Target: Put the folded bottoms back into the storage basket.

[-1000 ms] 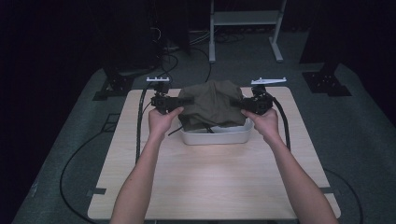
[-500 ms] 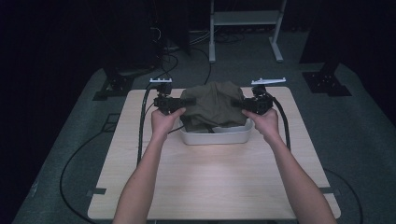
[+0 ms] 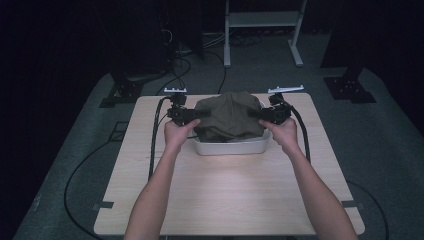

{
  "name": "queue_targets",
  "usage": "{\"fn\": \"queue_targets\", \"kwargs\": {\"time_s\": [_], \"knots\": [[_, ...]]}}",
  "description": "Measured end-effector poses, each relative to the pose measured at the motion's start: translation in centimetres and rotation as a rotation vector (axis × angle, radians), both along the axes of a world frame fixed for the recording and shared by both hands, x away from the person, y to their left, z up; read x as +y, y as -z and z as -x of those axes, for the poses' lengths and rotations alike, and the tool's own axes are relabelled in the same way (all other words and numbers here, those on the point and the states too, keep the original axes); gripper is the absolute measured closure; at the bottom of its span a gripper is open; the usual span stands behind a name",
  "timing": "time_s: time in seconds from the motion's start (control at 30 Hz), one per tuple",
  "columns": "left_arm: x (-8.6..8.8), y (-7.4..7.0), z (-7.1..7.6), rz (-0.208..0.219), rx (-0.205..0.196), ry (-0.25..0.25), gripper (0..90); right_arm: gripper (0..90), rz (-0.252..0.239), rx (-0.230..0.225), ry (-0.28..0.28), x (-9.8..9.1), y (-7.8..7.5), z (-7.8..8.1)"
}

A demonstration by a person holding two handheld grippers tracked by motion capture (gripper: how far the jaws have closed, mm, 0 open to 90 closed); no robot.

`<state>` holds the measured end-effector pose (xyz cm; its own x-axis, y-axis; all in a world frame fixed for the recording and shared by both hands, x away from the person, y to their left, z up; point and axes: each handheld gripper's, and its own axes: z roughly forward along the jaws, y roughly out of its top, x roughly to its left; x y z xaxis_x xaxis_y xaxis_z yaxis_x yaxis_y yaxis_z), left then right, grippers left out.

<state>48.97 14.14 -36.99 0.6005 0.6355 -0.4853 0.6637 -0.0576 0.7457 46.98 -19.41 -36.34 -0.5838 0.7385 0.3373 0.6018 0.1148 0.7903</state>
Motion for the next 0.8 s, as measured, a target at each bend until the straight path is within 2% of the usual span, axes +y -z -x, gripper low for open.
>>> {"fn": "queue_targets", "kwargs": {"time_s": [0.3, 0.47, 0.8], "knots": [[-0.4, 0.7, -0.3, -0.01, 0.017, -0.001, 66.8, 77.3, 0.005, 0.022, 0.003, -0.4, 0.7, -0.4], [-0.6, 0.9, -0.5, -0.038, 0.028, -0.001, 66.8, 77.3, 0.012, 0.032, 0.001, -0.3, 1.2, -0.6], [-0.7, 1.7, -1.0, -0.058, 0.06, -0.012, 66.7, 77.2, 0.032, 0.066, 0.006, 0.1, 2.0, -1.3]]}}
